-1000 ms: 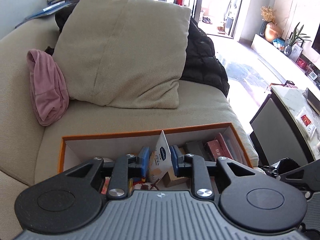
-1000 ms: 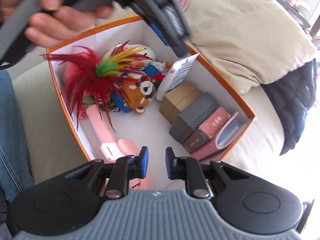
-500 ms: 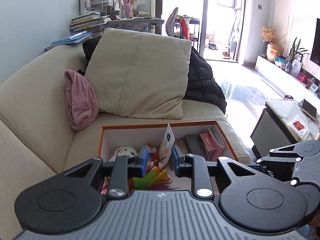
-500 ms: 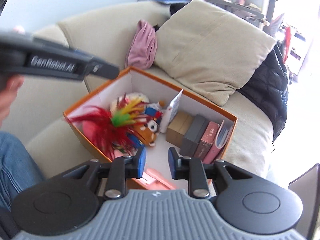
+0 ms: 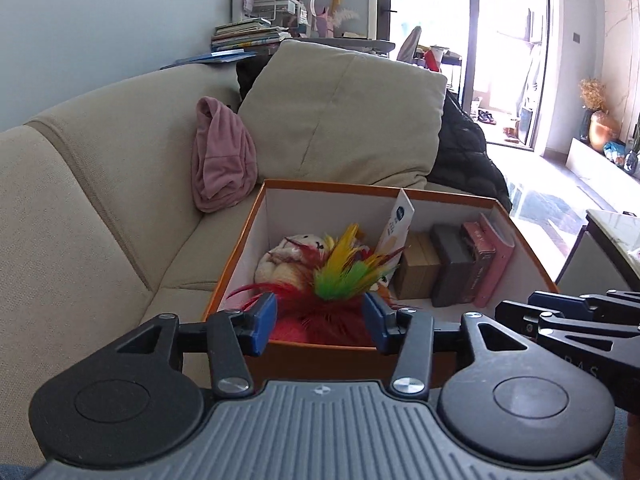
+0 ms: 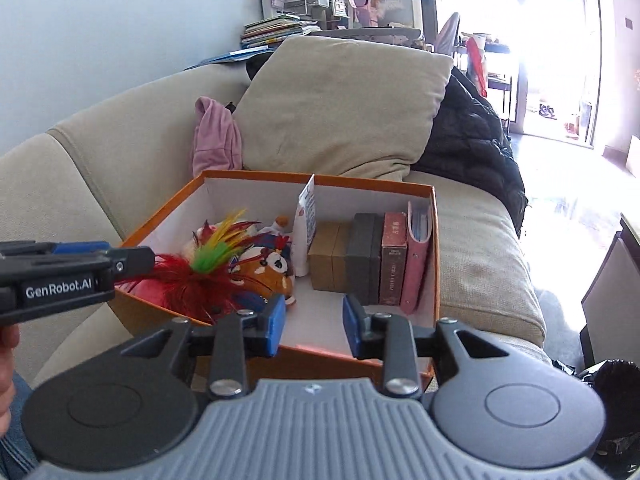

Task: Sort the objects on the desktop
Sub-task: 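Withdraw both open grippers up from the shoebox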

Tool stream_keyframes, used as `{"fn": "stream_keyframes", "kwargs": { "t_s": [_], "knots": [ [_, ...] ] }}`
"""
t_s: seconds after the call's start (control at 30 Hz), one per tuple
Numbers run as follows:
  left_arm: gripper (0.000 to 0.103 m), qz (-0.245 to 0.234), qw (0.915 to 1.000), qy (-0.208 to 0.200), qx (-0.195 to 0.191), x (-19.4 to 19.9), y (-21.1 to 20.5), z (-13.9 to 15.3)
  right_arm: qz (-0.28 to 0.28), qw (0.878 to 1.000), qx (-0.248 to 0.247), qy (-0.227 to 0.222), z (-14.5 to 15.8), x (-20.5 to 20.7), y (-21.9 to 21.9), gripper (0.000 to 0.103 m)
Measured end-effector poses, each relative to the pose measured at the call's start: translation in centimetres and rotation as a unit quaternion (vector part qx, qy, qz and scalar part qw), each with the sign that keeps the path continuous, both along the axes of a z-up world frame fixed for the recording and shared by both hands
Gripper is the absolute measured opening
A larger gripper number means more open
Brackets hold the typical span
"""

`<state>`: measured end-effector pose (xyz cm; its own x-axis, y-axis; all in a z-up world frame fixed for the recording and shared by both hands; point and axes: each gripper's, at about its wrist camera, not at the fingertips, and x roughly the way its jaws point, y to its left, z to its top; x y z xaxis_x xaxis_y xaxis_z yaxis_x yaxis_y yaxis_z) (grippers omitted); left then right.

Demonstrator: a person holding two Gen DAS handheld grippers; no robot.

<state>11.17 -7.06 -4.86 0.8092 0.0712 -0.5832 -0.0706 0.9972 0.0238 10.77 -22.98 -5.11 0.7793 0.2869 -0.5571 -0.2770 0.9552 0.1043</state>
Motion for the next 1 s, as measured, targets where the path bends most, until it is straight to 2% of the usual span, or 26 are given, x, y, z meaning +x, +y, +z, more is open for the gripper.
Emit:
{"fn": "stream_keyframes", "kwargs": {
  "t_s": [0.07, 0.17, 0.27, 0.4, 0.53, 0.7, 1.0],
  "knots": [
    [0.063, 0.01, 0.9999, -0.003, 0.013, -0.2, -0.1, -0.7, -0.001, 1.0, 0.006, -0.006, -0.6, 0.1, 0.2, 0.04],
    [0.064, 0.01, 0.9998, -0.005, 0.016, -0.3, -0.3, -1.7, -0.004, 1.0, -0.001, -0.017, -1.5, 0.1, 0.8, 0.043],
    [0.066, 0.008, 0.9991, -0.02, 0.036, -0.6, -0.7, -2.4, -0.009, 1.0, -0.008, -0.028, -2.3, 0.0, 1.1, 0.046],
    [0.08, 0.006, 0.9981, -0.04, 0.046, -0.8, -1.1, -3.3, -0.012, 0.999, 0.006, -0.031, -2.8, 0.2, 0.9, 0.049],
    [0.087, 0.007, 0.9978, -0.048, 0.046, -0.6, -1.0, -3.6, -0.016, 0.999, 0.017, -0.041, -3.3, 0.1, 0.8, 0.051],
    [0.09, 0.007, 0.9973, -0.057, 0.047, -0.5, -1.1, -4.0, -0.023, 0.998, 0.024, -0.047, -3.8, 0.3, 0.6, 0.06],
    [0.091, 0.006, 0.9973, -0.056, 0.047, -0.5, -1.2, -4.0, -0.024, 0.998, 0.025, -0.057, -4.0, 0.2, 0.6, 0.063]
  ]
}}
